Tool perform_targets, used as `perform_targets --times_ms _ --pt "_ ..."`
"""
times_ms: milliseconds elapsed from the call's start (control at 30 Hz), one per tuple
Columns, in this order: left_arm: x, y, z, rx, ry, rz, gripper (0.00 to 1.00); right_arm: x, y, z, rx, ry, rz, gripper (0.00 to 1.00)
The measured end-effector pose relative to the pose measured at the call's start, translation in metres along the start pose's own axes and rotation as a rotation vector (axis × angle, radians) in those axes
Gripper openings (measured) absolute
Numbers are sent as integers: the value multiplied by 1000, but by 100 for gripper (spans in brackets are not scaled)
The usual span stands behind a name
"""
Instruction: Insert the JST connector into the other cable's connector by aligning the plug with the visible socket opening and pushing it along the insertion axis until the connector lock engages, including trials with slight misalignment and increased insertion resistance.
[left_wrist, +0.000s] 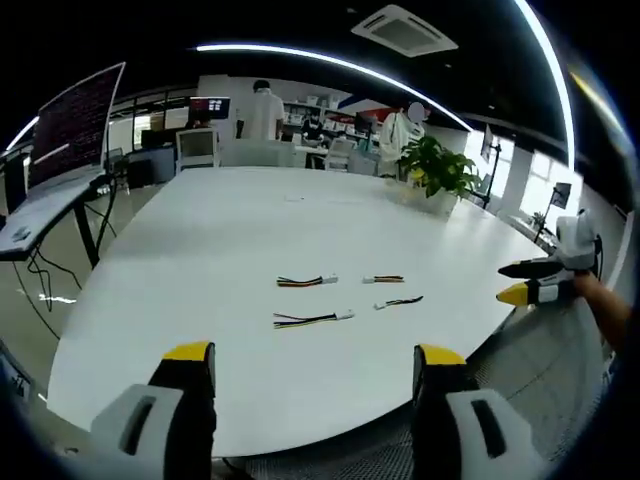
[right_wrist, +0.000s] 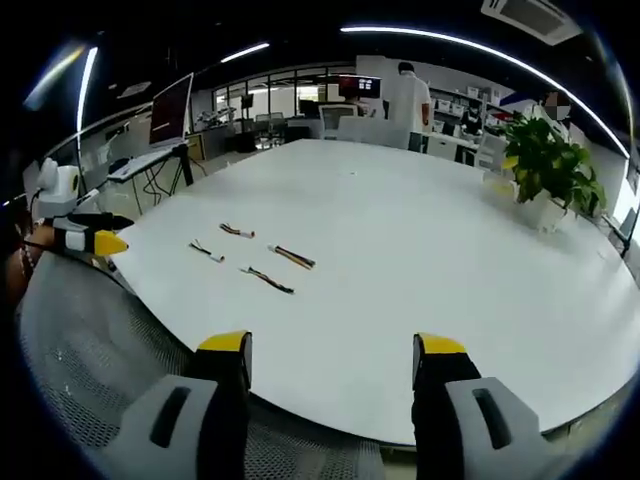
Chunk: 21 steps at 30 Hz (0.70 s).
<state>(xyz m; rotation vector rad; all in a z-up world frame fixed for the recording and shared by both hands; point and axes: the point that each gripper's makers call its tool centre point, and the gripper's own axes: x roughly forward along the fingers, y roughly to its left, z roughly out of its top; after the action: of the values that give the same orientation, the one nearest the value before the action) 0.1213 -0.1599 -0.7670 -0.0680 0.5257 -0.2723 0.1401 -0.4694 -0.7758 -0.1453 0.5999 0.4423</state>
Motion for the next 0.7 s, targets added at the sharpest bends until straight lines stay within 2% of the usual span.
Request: perform_targets --times_ms 700 --pt "0 -1 -2 10 8 -10 77 1 2 -2 -28 19 13 63"
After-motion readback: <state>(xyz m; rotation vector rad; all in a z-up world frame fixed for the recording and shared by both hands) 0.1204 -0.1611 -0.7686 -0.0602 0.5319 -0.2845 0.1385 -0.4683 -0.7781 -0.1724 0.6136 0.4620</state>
